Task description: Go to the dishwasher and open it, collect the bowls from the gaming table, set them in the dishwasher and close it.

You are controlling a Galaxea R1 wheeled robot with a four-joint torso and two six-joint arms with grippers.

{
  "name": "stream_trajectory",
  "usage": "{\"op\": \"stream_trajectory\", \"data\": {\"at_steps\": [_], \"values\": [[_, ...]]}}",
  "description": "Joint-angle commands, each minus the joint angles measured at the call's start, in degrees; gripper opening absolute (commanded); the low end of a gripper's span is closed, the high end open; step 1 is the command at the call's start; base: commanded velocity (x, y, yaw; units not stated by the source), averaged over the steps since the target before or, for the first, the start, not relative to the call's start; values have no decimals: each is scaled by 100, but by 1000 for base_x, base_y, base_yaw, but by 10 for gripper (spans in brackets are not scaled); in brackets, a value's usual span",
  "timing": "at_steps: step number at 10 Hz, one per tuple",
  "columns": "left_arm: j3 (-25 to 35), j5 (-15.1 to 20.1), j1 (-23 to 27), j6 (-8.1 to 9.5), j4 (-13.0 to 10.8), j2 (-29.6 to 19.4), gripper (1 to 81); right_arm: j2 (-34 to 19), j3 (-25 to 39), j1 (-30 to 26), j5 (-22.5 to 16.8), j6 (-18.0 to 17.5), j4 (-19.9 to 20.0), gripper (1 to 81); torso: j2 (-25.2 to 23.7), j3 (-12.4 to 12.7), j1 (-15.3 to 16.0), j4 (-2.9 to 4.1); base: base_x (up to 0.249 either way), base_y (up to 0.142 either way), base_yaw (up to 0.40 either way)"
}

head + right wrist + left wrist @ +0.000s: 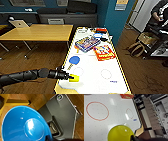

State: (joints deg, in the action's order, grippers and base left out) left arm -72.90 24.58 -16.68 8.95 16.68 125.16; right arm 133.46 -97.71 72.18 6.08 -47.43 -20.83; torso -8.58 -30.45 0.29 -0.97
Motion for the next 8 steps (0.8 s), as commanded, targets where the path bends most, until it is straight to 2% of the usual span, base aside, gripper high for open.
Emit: {"op": "stream_trajectory", "data": {"at_steps": [1,3,5,7,8], "values": [[952,241,196,-375,-147,-1096,10,-273,226,-76,-151,24,-123,10,0,0,0,0,0,0,0],[1102,162,-209,-753,-147,-1492,10,-387,341,20,-37,24,-131,10,0,0,0,0,0,0,0],[1067,-180,-875,-1105,-156,-1704,10,-432,306,161,95,24,-131,10,0,0,0,0,0,0,0],[902,-514,-1561,-1448,-174,-1661,10,-432,253,249,139,32,-157,10,0,0,0,0,0,0,0],[751,-550,-1834,-1554,-182,-1573,10,-414,209,276,139,32,-184,10,0,127,0,0,0,0,0]]}}
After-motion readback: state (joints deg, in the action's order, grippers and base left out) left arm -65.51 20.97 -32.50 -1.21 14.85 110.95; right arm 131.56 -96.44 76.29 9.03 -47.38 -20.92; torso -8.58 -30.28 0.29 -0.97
